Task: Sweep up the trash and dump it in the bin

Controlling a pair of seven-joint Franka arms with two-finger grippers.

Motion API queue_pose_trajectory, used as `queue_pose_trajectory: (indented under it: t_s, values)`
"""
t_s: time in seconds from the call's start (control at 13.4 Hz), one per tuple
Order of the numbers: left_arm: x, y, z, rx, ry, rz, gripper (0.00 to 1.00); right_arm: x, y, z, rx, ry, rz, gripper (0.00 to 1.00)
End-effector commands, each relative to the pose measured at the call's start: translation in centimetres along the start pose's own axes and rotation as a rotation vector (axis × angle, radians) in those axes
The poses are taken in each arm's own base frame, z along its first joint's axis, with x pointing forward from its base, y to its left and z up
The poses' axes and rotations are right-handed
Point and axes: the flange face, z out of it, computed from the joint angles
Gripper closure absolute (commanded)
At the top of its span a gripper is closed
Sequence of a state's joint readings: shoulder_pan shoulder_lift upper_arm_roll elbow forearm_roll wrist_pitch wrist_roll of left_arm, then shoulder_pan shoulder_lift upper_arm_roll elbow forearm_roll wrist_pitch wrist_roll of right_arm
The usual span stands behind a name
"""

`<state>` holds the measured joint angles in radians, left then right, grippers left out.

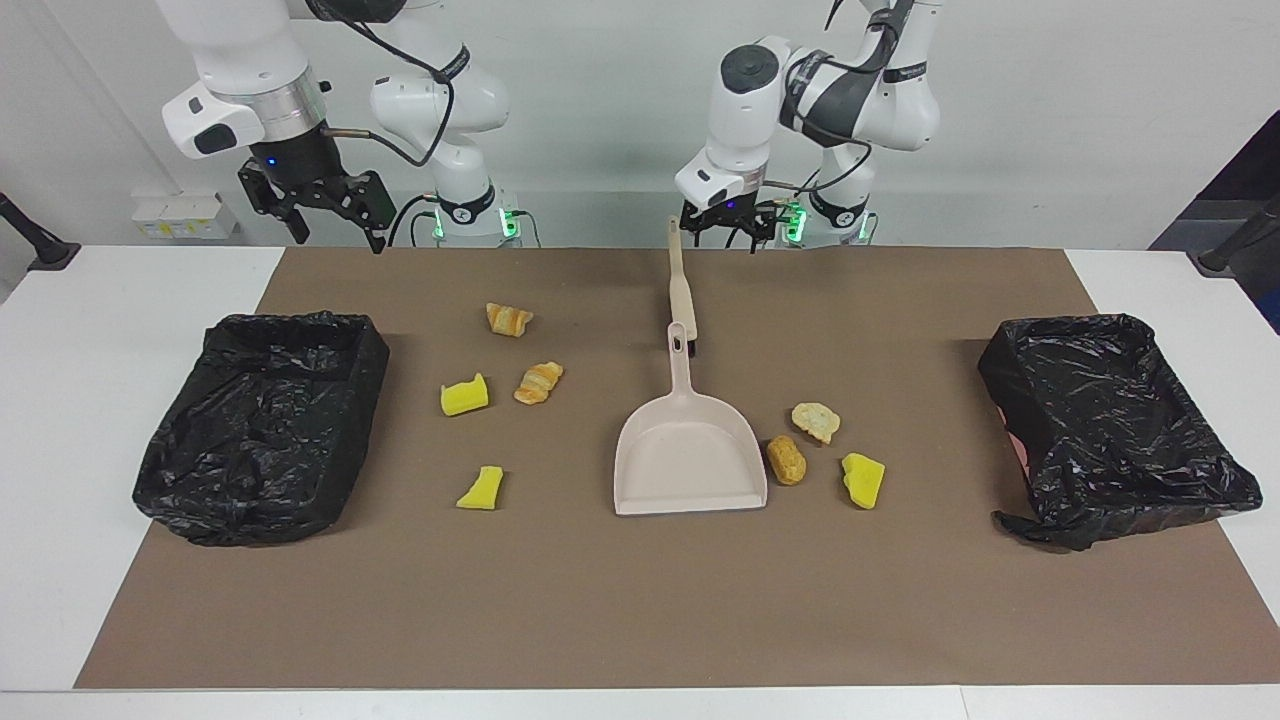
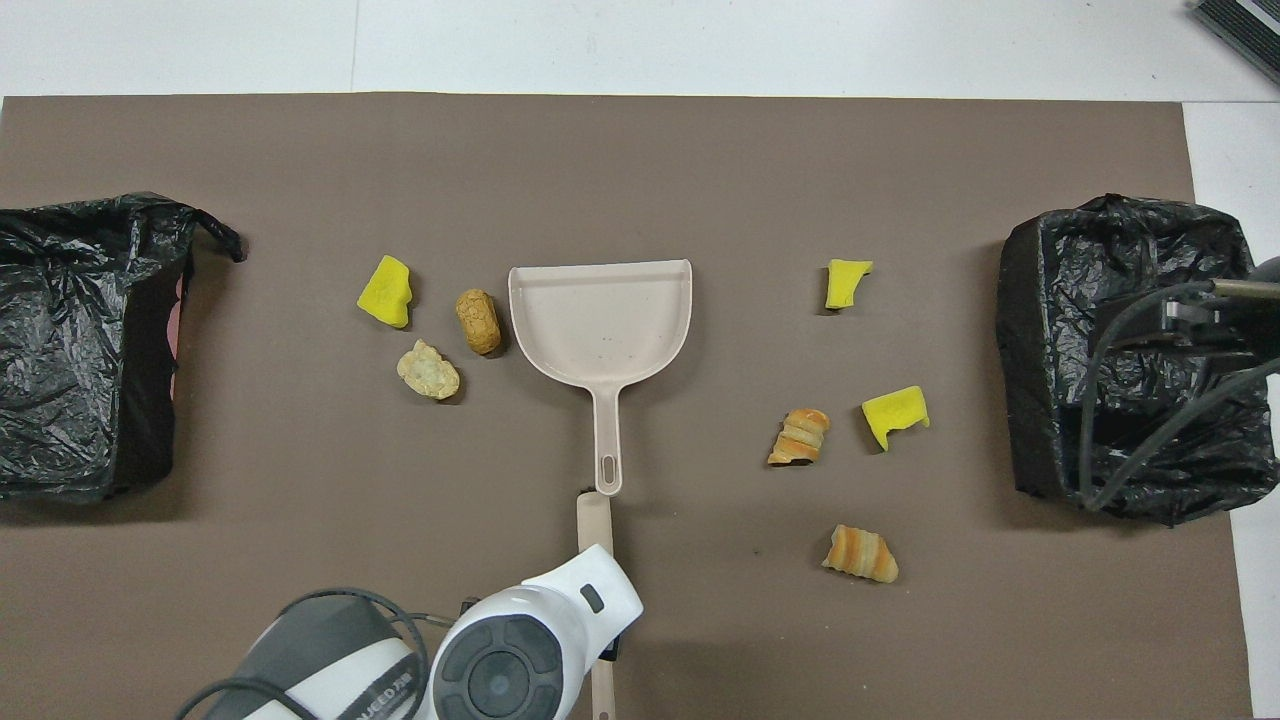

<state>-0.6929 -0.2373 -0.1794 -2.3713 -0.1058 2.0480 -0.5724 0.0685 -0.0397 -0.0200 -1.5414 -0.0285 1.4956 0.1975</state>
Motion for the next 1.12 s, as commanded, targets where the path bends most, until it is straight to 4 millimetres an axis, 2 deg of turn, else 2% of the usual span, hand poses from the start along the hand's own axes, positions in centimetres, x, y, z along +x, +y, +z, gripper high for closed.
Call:
queue_pose_trajectory:
  t_s: [0.0,0.15,0.3,0.52,0.6,0.75,0.82,0.9,1.05]
  values:
    - [-1.6,3.0,2.5,-0.02,0.006,-0.012,0.0,-0.4,1.0,0.0,0.007,-0.005,-0.007,0.0]
    - [-2.3,4.9,4.4,-0.017,0.001,-0.004,0.0,-0.4,1.0,-0.1,0.007,-0.003,-0.005,0.0]
    - [-4.4,6.4,5.1,-0.006,-0.004,0.02,0.0,-0.4,1.1,0.0,0.007,-0.005,-0.007,0.0]
    - [-4.5,5.7,6.5,0.002,-0.011,0.008,0.0,-0.3,1.3,0.0,0.007,-0.004,-0.004,0.0]
    - [-5.4,5.2,7.6,0.014,-0.017,0.009,0.0,-0.3,1.4,0.0,0.008,0.001,-0.004,0.0]
    - [-5.1,5.2,7.6,0.004,-0.007,0.0,0.0,-0.2,1.4,0.0,0.01,0.002,-0.004,0.0]
    - [-5.2,5.3,7.6,0.005,-0.007,0.0,0.05,-0.1,1.5,-0.1,0.01,0.007,-0.002,0.0]
    - [-5.1,5.3,7.6,0.004,-0.007,-0.001,0.29,0.0,1.6,-0.1,0.01,0.01,-0.001,0.0]
    - [-4.8,5.7,7.0,0.0,-0.007,-0.004,0.85,-0.1,1.6,-0.1,0.01,0.01,0.008,0.0]
